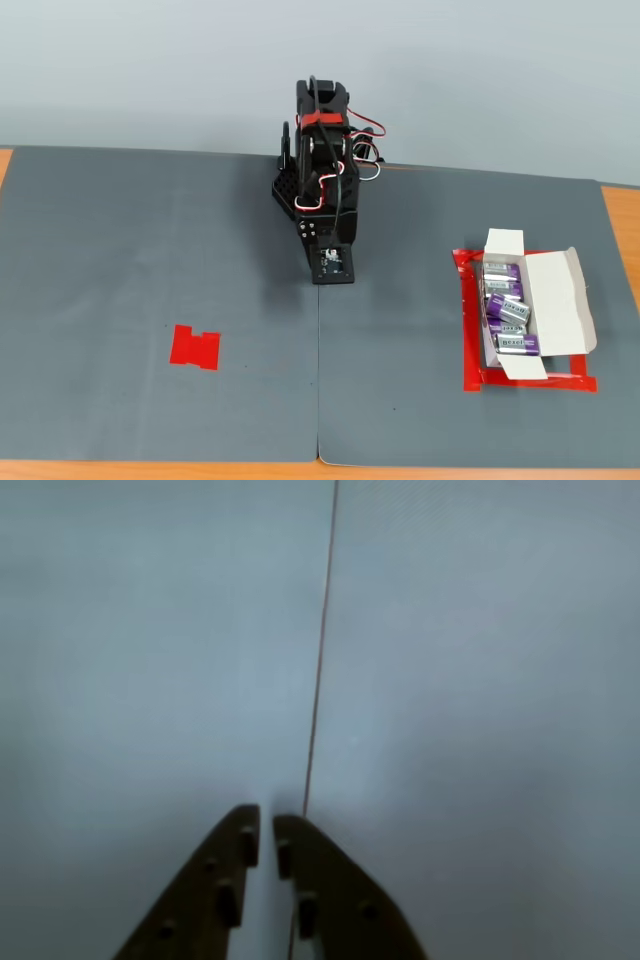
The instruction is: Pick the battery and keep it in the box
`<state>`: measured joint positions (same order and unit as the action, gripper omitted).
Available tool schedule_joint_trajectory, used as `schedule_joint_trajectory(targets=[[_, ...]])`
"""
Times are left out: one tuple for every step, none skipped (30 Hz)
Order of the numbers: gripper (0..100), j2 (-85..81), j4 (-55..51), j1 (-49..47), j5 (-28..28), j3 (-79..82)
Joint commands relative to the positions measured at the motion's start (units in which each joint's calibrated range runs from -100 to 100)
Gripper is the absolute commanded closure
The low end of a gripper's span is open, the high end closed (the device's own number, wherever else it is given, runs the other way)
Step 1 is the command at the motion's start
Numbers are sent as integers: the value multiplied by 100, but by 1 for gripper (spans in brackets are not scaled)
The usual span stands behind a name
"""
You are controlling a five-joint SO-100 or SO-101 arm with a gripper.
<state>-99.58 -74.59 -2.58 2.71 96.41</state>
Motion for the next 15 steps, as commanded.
schedule_joint_trajectory(targets=[[98, -9, -33, 15, 8, -337], [98, -9, -33, 8, 18, -337], [98, -9, -33, -29, 23, -337], [98, 0, -33, -89, 28, -364], [98, 0, -33, -119, 28, -364], [98, 8, -33, -156, 34, -364], [98, 17, -33, -164, 39, -383], [98, 25, -33, -119, 39, -392], [98, 25, -33, -111, 34, -392], [98, 25, -33, -119, 34, -392], [98, 25, -33, -119, 34, -392], [98, 25, -33, -119, 34, -392], [98, 25, -33, -119, 34, -392], [98, 25, -33, -119, 34, -392], [98, 25, -33, -119, 34, -392]])
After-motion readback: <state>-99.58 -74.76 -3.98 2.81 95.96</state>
